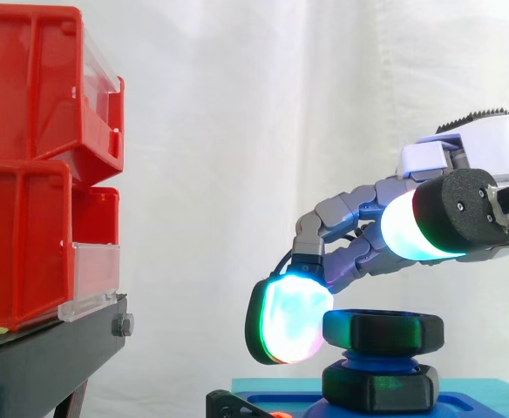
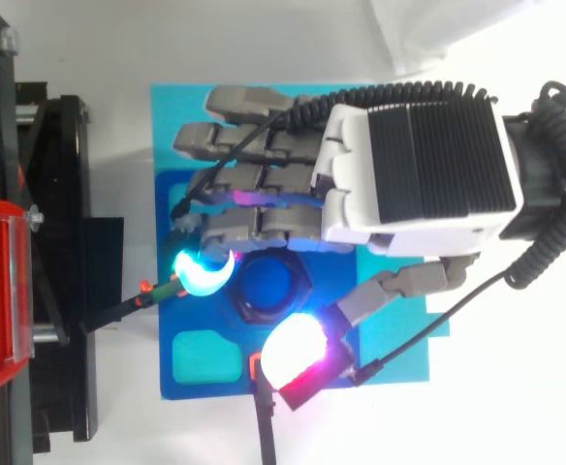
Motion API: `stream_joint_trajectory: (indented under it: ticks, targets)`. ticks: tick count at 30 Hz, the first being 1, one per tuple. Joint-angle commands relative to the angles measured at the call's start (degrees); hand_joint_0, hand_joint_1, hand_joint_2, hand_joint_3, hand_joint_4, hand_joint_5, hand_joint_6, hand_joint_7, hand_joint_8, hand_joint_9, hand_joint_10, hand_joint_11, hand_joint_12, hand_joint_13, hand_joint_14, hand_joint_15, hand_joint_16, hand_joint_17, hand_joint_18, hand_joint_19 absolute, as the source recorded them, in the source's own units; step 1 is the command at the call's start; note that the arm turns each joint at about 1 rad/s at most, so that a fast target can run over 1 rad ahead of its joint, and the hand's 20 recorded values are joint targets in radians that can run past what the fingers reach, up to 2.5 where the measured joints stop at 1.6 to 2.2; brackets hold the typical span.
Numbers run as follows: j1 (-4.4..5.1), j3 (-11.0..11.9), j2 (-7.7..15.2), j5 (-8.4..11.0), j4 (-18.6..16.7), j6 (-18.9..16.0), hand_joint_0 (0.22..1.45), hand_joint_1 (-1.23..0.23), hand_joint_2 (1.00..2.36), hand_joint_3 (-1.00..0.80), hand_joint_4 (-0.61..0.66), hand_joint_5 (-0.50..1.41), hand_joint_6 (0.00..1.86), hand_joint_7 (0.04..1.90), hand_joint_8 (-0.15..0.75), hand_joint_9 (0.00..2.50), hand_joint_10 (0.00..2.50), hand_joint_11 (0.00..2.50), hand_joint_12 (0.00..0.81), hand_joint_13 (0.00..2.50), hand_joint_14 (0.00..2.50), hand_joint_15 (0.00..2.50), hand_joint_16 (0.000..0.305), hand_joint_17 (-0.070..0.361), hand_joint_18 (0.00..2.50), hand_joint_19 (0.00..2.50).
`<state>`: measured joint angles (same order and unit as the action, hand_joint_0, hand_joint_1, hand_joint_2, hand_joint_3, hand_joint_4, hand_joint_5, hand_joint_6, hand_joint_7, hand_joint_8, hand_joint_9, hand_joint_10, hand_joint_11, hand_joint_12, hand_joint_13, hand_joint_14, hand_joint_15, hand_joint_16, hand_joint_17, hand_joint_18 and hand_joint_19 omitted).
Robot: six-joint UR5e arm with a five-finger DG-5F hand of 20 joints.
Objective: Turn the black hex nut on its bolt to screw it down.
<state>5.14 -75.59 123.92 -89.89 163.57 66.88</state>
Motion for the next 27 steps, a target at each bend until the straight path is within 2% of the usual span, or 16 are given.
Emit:
stream_joint_trajectory:
  ticks: [1, 3, 7, 8, 11, 20, 27]
  targets:
    - [-1.1, 0.0, 0.0, -1.52, 0.0, 0.0, 0.49, -0.27, 1.0, -0.5, 0.23, -0.15, 0.6, 1.0, 0.312, 0.42, 0.01, 0.37, 0.34, 0.26, 0.0, 0.07, 0.042, 0.096, 0.1, 0.07]
    - [-1.36, 0.0, 0.0, -1.87, 0.0, 0.0, 0.48, -0.27, 1.0, -0.5, 0.23, -0.15, 0.6, 1.0, 0.313, 0.42, 0.01, 0.37, 0.34, 0.27, 0.0, 0.07, 0.042, 0.095, 0.1, 0.07]
    - [-2.86, 0.0, 0.0, -3.8, 0.0, 0.0, 0.48, -0.27, 1.0, -0.5, 0.23, -0.15, 0.59, 1.01, 0.312, 0.42, 0.01, 0.37, 0.34, 0.27, 0.0, 0.07, 0.042, 0.095, 0.1, 0.07]
    - [-3.47, 0.0, 0.0, -4.51, 0.0, 0.0, 0.49, -0.27, 1.0, -0.5, 0.23, -0.15, 0.59, 1.01, 0.312, 0.42, 0.01, 0.37, 0.34, 0.27, 0.0, 0.07, 0.042, 0.095, 0.1, 0.07]
    - [-4.26, 0.0, 0.0, -5.74, -0.26, 0.0, 0.48, -0.27, 1.0, -0.5, 0.23, -0.15, 0.58, 1.03, 0.313, 0.42, 0.01, 0.37, 0.34, 0.27, 0.0, 0.07, 0.042, 0.095, 0.1, 0.07]
    - [-4.7, 2.38, 0.0, -7.67, -0.62, 0.0, 0.48, -0.27, 1.0, -0.5, 0.25, -0.15, 0.5, 1.11, 0.311, 0.42, 0.01, 0.36, 0.341, 0.28, 0.0, 0.07, 0.043, 0.096, 0.11, 0.08]
    - [-4.7, 2.38, 0.09, -7.93, -4.57, 0.27, 0.48, -0.27, 1.0, -0.5, 0.24, -0.16, 0.5, 1.04, 0.311, 0.41, 0.01, 0.36, 0.343, 0.28, 0.0, 0.08, 0.043, 0.097, 0.11, 0.08]
